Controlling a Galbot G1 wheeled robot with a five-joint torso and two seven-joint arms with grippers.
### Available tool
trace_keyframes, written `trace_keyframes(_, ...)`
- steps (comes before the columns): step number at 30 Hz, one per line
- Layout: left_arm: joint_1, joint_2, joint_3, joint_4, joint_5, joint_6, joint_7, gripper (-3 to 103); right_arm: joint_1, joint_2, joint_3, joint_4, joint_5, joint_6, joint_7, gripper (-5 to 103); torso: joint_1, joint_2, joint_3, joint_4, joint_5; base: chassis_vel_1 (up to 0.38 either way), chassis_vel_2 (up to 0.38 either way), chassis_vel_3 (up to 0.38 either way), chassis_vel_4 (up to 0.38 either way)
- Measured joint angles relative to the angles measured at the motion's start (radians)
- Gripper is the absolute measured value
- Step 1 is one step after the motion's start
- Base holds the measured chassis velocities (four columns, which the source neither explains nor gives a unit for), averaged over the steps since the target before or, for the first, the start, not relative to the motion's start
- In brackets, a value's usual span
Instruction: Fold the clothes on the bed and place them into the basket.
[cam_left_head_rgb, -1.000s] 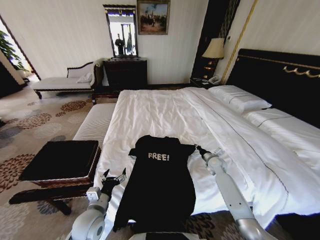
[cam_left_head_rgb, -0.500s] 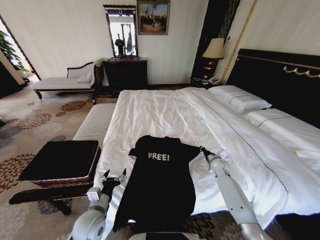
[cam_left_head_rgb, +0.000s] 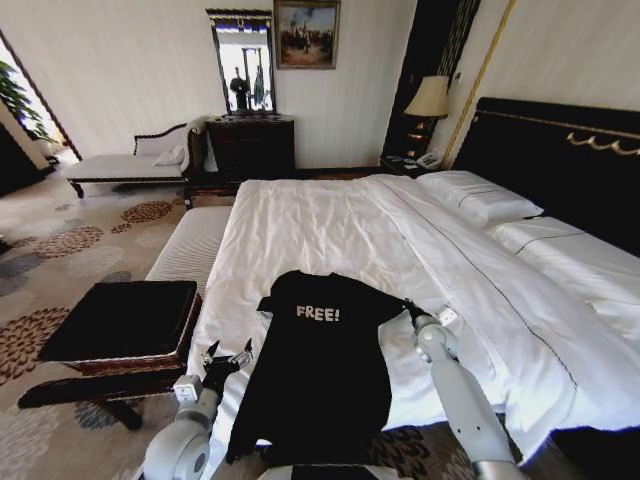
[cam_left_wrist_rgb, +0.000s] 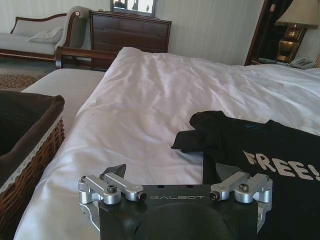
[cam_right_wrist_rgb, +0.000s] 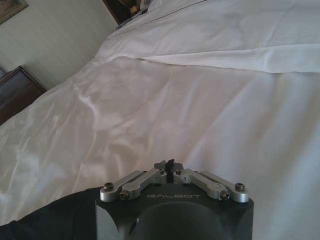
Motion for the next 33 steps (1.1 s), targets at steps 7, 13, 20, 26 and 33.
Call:
trace_keyframes(7,-0.074,0.038,0.028,0.035,-0.048,0.018,-0.01,100,-0.001,-0.004,-0.005,-0.005,-0.002,0.004,-0.03,15,0.0,0.0,0.0,0.0,0.0,0.0,0.0,0.0,0.0)
trace_keyframes(13,-0.227,0.103,0.083,0.119,-0.245,0.029,-0.02,100,-0.021,-0.006,-0.004,0.02,0.001,0.007,-0.033,37,0.0,0.0,0.0,-0.0001,-0.0001,0.0,0.0,0.0,0.0)
trace_keyframes(20,-0.351,0.135,0.175,0.232,-0.214,0.024,-0.006,100,0.007,-0.002,-0.039,0.007,0.004,0.008,-0.034,65,0.0,0.0,0.0,0.0005,0.0003,0.0,0.0,0.0,0.0)
trace_keyframes(26,-0.464,0.121,0.256,0.339,-0.198,0.011,0.009,100,0.013,0.0,-0.05,0.006,0.006,0.005,-0.035,82,0.0,0.0,0.0,-0.0004,0.0001,0.0,0.0,0.0,0.0)
trace_keyframes(33,-0.591,0.05,0.336,0.492,-0.17,-0.001,0.005,100,0.011,-0.007,-0.047,0.005,0.013,0.003,-0.034,100,0.0,0.0,0.0,-0.0001,0.0001,0.0,0.0,0.0,0.0)
